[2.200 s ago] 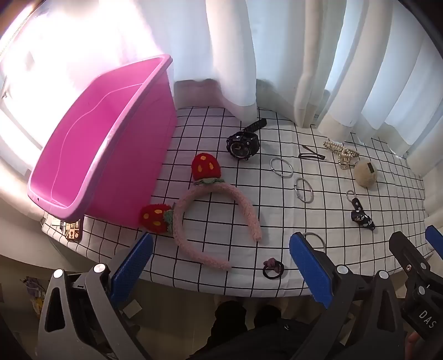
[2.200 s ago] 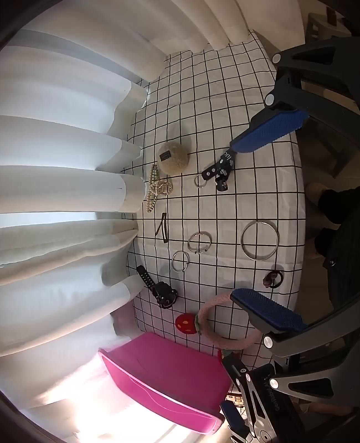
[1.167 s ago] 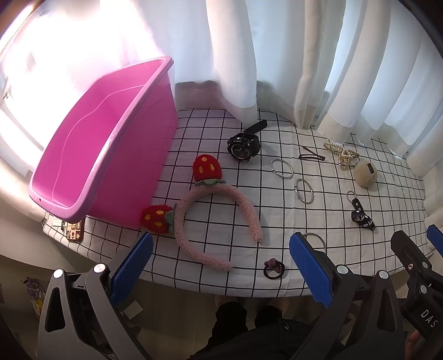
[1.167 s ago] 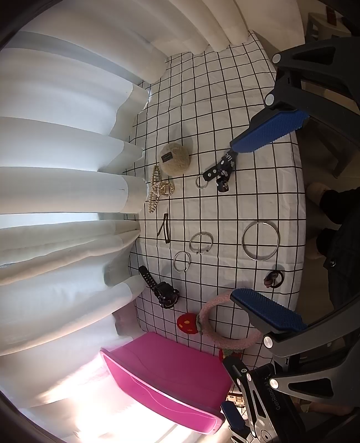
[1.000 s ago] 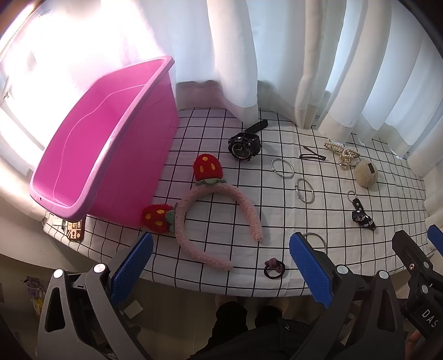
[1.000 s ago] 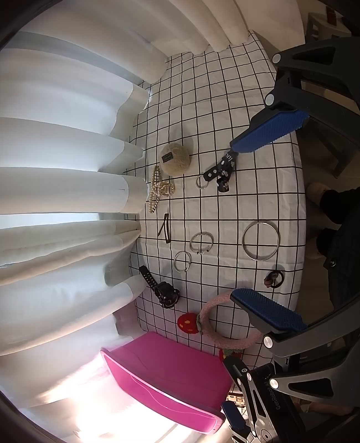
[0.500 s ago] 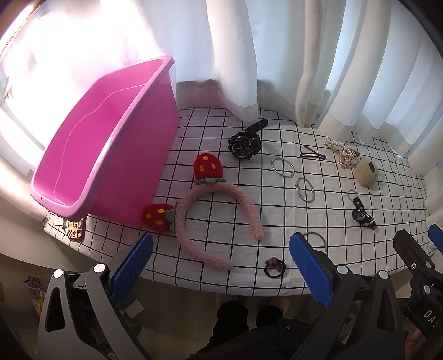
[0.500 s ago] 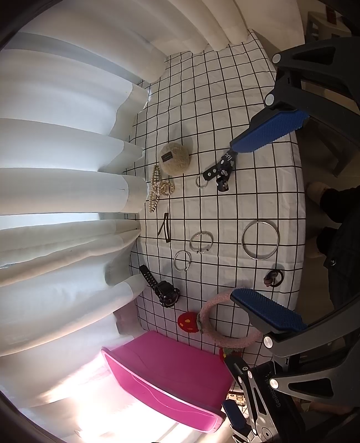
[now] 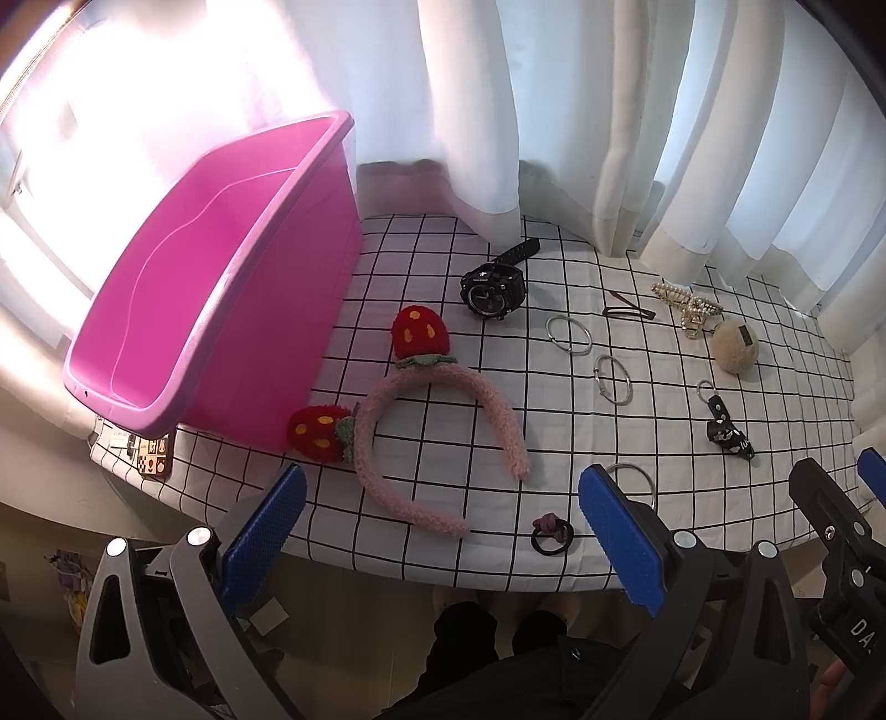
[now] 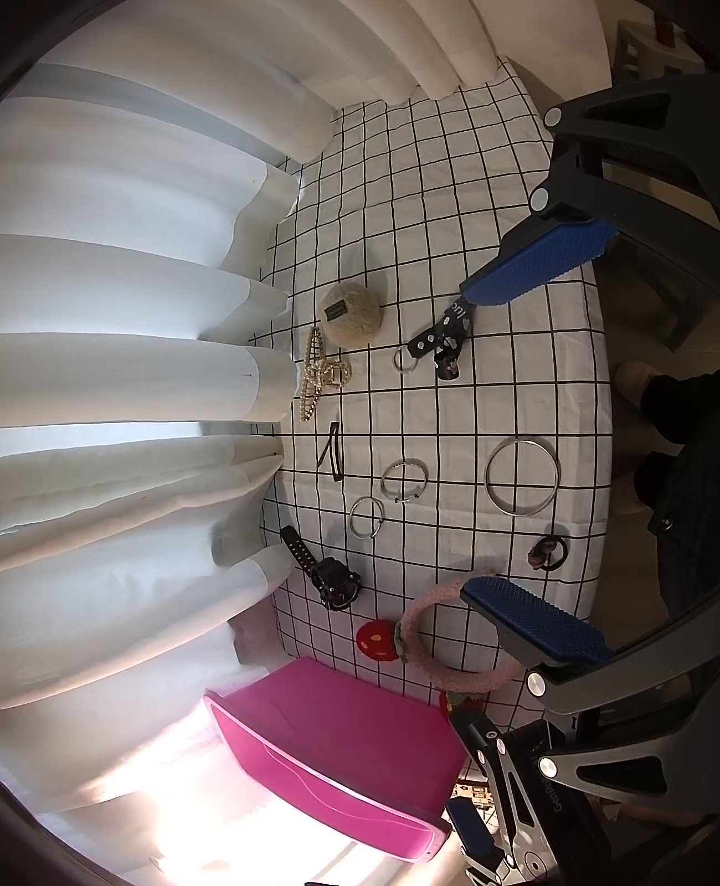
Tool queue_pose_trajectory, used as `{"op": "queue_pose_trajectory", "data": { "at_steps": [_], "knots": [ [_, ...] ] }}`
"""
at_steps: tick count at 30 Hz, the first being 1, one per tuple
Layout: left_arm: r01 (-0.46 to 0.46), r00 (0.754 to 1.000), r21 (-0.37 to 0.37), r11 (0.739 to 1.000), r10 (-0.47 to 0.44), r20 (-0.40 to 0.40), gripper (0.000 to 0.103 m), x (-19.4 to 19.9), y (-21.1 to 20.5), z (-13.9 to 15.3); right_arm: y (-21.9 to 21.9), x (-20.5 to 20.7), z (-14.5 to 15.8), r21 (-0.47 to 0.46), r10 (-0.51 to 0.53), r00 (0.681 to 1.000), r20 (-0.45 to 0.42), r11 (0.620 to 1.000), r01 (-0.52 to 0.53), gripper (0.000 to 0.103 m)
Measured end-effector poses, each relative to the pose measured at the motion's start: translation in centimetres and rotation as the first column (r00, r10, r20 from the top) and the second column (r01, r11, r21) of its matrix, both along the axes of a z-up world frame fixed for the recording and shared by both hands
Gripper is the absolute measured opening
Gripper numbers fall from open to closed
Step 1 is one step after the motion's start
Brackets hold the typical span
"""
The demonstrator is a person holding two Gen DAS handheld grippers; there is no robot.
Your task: Organize jewelry
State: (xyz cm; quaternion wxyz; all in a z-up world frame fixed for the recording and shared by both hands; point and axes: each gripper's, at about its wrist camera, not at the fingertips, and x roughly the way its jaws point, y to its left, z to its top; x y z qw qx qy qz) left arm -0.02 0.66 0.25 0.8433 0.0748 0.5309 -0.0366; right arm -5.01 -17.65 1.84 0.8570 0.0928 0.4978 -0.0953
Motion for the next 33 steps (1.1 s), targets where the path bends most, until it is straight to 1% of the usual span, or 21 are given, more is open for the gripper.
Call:
{"op": "queue_pose_trajectory", "data": {
  "at_steps": [4,8,10,15,18,21,24,27,33],
  "knots": [
    [-0.006,1.0,-0.004,1.0,0.006,-0.001,0.097,-0.2,0.2,0.0,-0.1,-0.2,-0.1,0.002,0.004,1.0,0.0,1.0,-0.004,0.094],
    [-0.025,1.0,-0.027,0.999,0.025,-0.012,0.097,-0.3,0.7,-0.3,-0.3,-0.3,-0.4,0.021,0.031,1.0,0.002,0.999,-0.031,0.094],
    [-0.048,0.999,-0.022,0.999,0.047,-0.019,0.097,-0.4,1.1,-0.7,-0.4,-0.4,-0.6,0.039,0.047,0.999,0.007,0.998,-0.047,0.094],
    [-0.119,0.992,-0.038,0.992,0.118,-0.044,0.097,-0.8,3.4,-2.5,-1.5,-1.5,-1.7,0.067,0.076,0.996,0.048,0.995,-0.079,0.094],
    [-0.14,0.989,-0.046,0.989,0.137,-0.055,0.097,-1.6,4.5,-4.2,-2.7,-2.4,-3.3,0.132,0.079,0.994,0.072,0.987,-0.088,0.094],
    [-0.152,0.987,-0.041,0.987,0.149,-0.067,0.097,-2.6,5.1,-6.3,-4.0,-3.2,-5.4,0.162,0.079,0.995,0.058,0.983,-0.088,0.094],
    [-0.16,0.983,-0.034,0.987,0.156,-0.098,0.097,-3.1,5.2,-8.5,-5.1,-3.7,-7.4,0.152,0.079,0.996,0.03,0.985,-0.083,0.094],
    [-0.19,0.977,-0.026,0.981,0.186,-0.101,0.097,-3.0,5.4,-9.9,-6.7,-4.1,-9.2,0.155,0.064,0.998,0.005,0.986,-0.064,0.094],
    [-0.297,0.951,-0.06,0.953,0.29,-0.104,0.097,-1.9,6.5,-12.5,-10.0,-3.7,-12.8,0.126,0.03,0.999,-0.045,0.992,-0.024,0.094]
  ]
}}
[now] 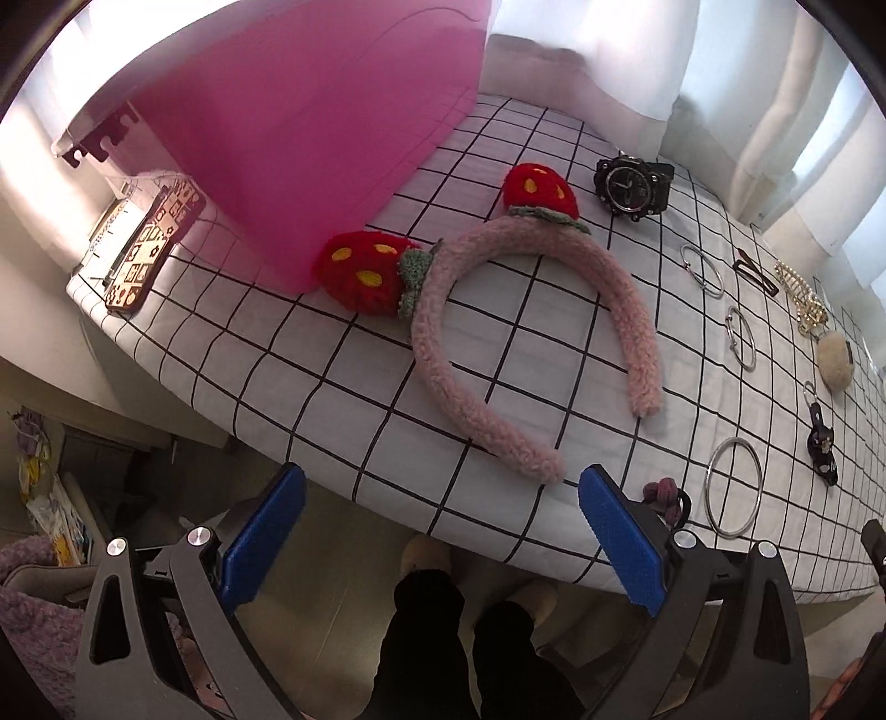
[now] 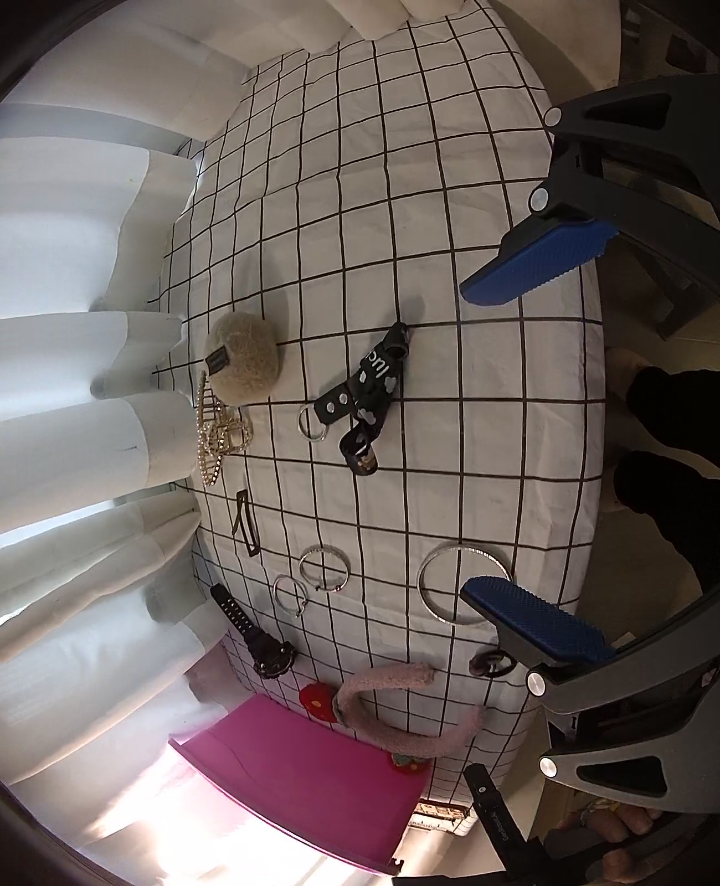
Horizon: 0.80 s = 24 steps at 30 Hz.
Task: Organize jewelry
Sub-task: 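Reach the left tool to the pink strawberry headband while the right tool reaches the black keychain strap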
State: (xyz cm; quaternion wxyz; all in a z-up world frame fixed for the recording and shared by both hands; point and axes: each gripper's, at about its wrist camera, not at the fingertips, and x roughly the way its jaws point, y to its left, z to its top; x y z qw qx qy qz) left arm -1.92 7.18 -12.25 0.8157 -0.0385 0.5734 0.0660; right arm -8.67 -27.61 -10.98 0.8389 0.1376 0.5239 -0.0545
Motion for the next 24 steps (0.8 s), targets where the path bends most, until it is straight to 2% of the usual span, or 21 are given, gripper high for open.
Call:
{"op": "queue_pose_trajectory", "data": {
  "at_steps": [5,11,24],
  "knots": [
    [-0.053,0.998,0.0,0.999,0.053,0.032,0.097,0.9,0.3,-1.6,-1.4,1.9,-2.7,-0.053,0.03,0.999,-0.018,0.998,-0.031,0.094],
    [-0.09,0.995,-0.004,0.996,0.09,0.045,0.097,2.1,0.3,-3.4,-1.5,4.4,-4.9,-0.051,0.078,0.997,-0.014,0.996,-0.079,0.094],
    [-0.159,0.985,0.018,0.987,0.158,0.075,0.097,4.9,1.7,-5.7,-0.2,7.1,-6.4,-0.103,0.163,0.987,-0.001,0.981,-0.162,0.094]
  ]
}}
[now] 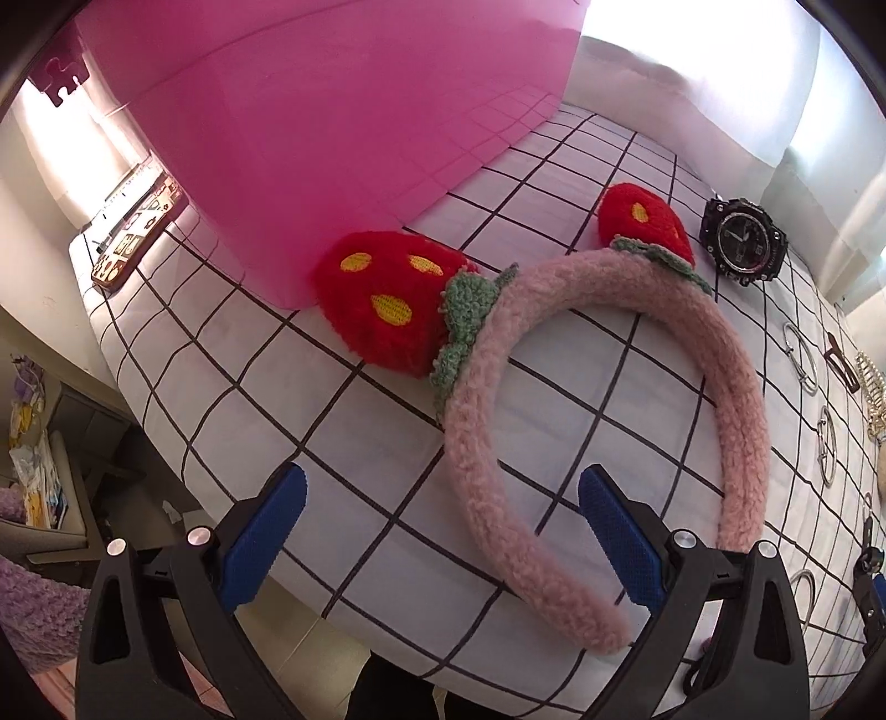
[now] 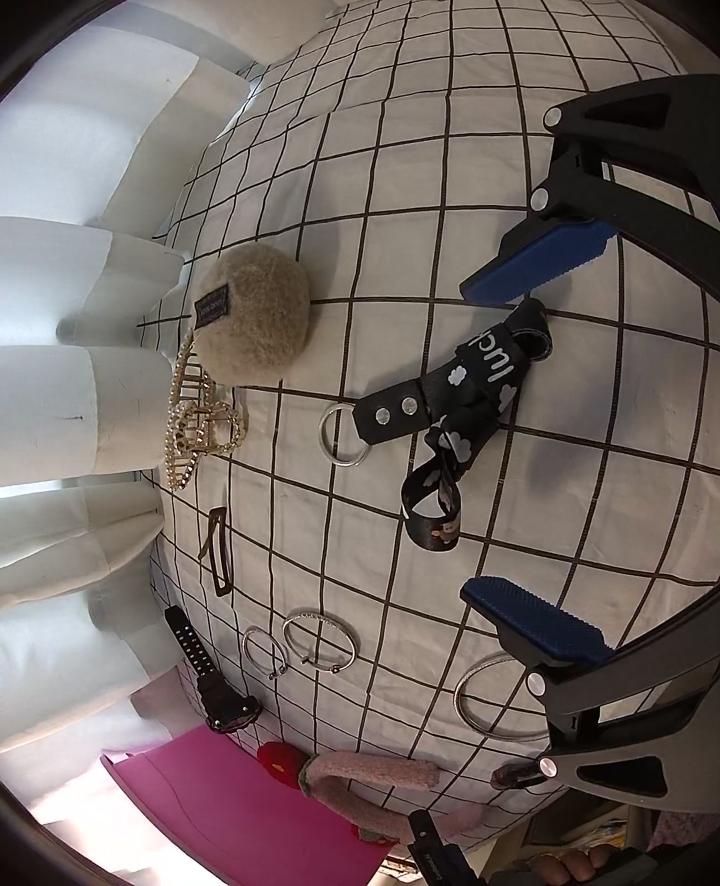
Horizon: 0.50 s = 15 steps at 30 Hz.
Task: Organize jewelry
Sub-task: 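Reach the left tool to the pink strawberry headband while the right tool reaches the black keychain strap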
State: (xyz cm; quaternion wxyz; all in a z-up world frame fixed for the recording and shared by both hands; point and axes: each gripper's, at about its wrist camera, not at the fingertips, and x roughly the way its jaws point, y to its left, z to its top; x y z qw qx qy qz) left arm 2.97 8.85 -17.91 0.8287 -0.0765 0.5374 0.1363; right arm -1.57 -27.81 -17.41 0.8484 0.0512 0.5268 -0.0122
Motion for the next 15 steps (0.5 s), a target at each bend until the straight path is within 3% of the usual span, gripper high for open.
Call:
{"op": "queue_pose_trajectory", "data": {
  "at_steps": [15],
  "knots": [
    [0.009,0.997,-0.001,1.0,-0.009,0.073,0.098,2.2,-0.1,-0.7,-0.9,2.1,-1.7,-0.077,0.012,1.0,-0.013,0.997,-0.013,0.094]
  ]
}}
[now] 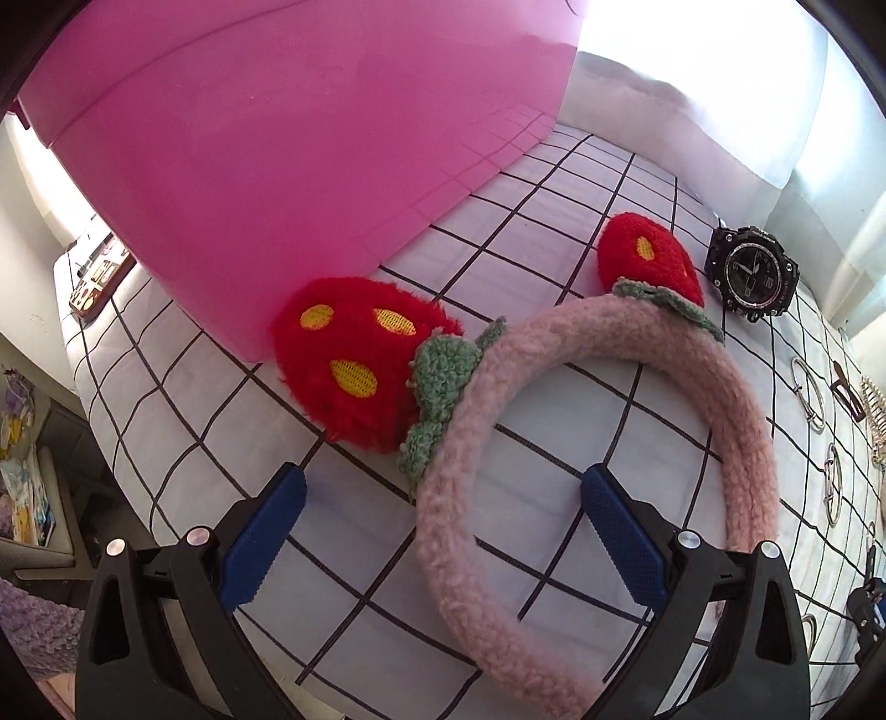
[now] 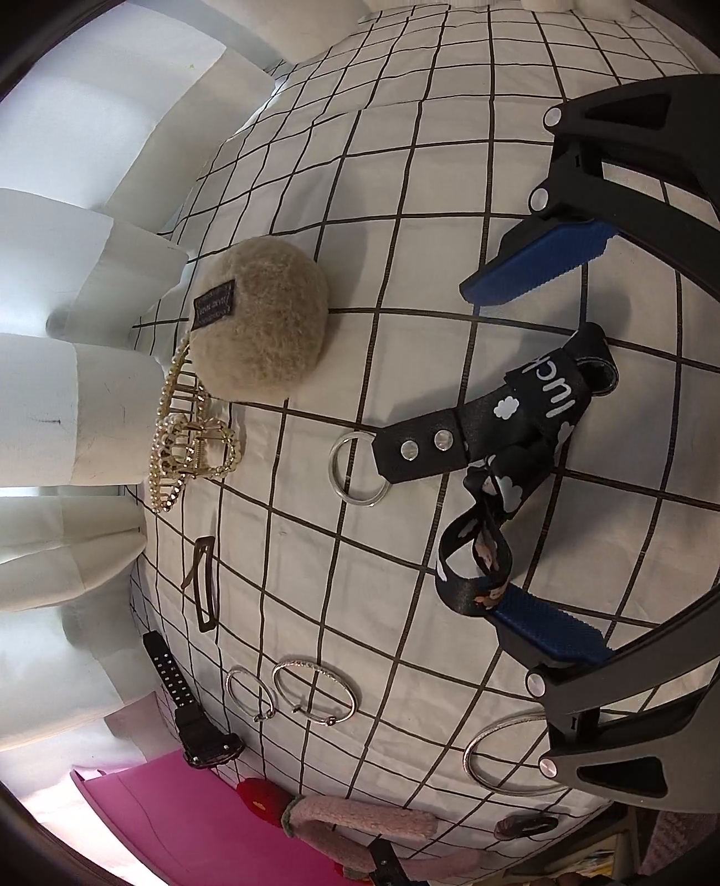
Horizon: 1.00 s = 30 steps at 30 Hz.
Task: Organize jewelry
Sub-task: 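Reach the left tool to the pink strawberry headband while the right tool reaches the black keychain strap, then close the left tool on the headband while the right tool grasps the keychain strap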
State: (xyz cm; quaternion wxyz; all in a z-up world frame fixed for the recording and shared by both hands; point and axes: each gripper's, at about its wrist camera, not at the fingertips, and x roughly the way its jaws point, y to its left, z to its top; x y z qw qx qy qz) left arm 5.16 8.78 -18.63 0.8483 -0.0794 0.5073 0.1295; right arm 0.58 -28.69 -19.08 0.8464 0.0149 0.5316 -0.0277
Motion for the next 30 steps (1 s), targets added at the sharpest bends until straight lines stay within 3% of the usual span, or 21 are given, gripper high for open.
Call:
{"op": "queue_pose_trajectory", "data": {
  "at_steps": [11,15,17,19,20,21,22,23,24,26,30],
  "knots": [
    [-0.048,0.997,0.026,0.999,0.046,0.07,0.098,0.4,-0.5,-0.2,0.0,-1.2,-0.2,-0.013,0.048,0.994,0.098,0.999,-0.047,0.095],
    [-0.038,0.997,0.025,0.999,0.036,0.067,0.094,0.4,-0.5,-0.1,0.0,-1.4,-0.2,-0.011,0.041,0.996,0.085,0.999,-0.04,0.094],
    [-0.007,0.997,0.024,1.0,0.005,0.076,0.083,0.3,-1.0,0.2,0.2,-1.3,-0.2,-0.009,0.042,0.995,0.088,0.999,-0.042,0.094],
    [0.027,0.996,0.031,0.999,-0.03,0.087,0.06,-0.2,-1.6,0.6,0.3,-1.6,-0.2,-0.006,0.049,0.995,0.09,0.999,-0.049,0.093],
    [0.045,0.995,0.03,0.999,-0.048,0.092,0.054,-0.5,-2.0,0.7,0.3,-1.5,-0.1,-0.005,0.053,0.995,0.09,0.999,-0.053,0.093],
    [0.061,0.993,0.032,0.998,-0.064,0.095,0.038,-0.7,-2.3,0.8,0.3,-1.6,-0.1,-0.004,0.057,0.994,0.09,0.998,-0.057,0.093],
    [0.077,0.992,0.035,0.996,-0.08,0.095,0.018,-0.8,-2.6,0.8,0.4,-1.6,0.1,-0.004,0.065,0.994,0.091,0.998,-0.065,0.09],
    [0.087,0.991,0.061,0.994,-0.093,0.092,0.013,-0.9,-3.1,0.9,0.5,-1.7,0.3,-0.007,0.077,0.992,0.096,0.997,-0.077,0.083],
    [0.092,0.991,0.08,0.993,-0.099,0.085,0.013,-1.0,-3.4,0.9,0.7,-1.8,0.5,-0.008,0.093,0.99,0.105,0.996,-0.093,0.077],
    [0.095,0.992,0.095,0.991,-0.102,0.077,0.012,-1.2,-3.6,0.8,1.2,-1.9,0.8,-0.018,0.121,0.986,0.11,0.993,-0.12,0.048],
    [0.086,0.994,0.054,0.995,-0.09,0.067,0.01,-1.8,-3.3,1.0,1.4,-1.9,1.2,-0.009,0.14,0.985,0.101,0.99,-0.14,0.031]
  ]
}}
